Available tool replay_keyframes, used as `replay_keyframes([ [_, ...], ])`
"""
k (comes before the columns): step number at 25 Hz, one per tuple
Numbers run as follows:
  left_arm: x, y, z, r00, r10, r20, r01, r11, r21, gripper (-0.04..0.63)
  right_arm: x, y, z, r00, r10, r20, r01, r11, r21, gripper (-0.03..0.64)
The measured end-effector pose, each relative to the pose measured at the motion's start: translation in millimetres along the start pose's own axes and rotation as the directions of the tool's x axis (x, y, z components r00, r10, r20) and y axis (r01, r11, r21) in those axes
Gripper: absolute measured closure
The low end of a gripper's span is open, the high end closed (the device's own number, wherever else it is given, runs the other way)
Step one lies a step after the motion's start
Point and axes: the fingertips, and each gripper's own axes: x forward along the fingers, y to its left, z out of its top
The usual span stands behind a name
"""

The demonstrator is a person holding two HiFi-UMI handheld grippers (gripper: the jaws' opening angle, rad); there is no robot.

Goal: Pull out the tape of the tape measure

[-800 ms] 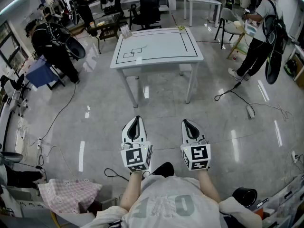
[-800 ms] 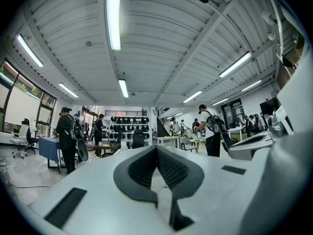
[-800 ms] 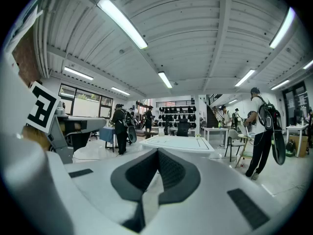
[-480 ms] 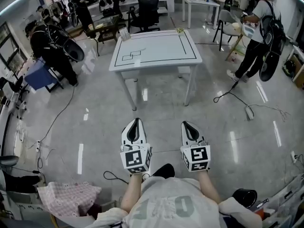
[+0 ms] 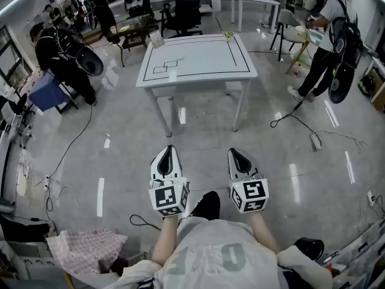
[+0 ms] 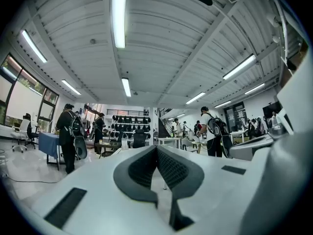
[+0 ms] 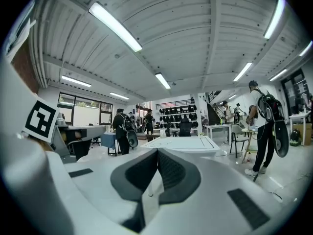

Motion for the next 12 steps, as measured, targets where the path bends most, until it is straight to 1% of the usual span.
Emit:
replay_keyframes([
  [4,27.7,11.1,-4.2,1.0,0.008,0.013,-0.009,1.0,0.003,0.571,22.7,-5.3,-7.7,0.999,0.038,-0.027,-0.038,0.999,-0.005,0.588],
  [7,59.1,21.3,-5.2,0.999,0.014,0.029,-0.013,1.0,-0.011,0.571,49.6,-12.5,-6.2,0.997,0.06,-0.04,-0.061,0.997,-0.046,0.587],
  [9,84.5,29.9,0.5,0.998,0.017,0.053,-0.016,1.0,-0.016,0.571,74.8,-19.1,0.2,0.997,0.065,-0.036,-0.068,0.995,-0.072,0.588],
  [12,131.8,44.0,13.7,0.995,0.011,0.101,-0.011,1.0,0.001,0.571,117.4,-30.5,15.1,0.998,0.066,-0.01,-0.066,0.993,-0.103,0.588],
])
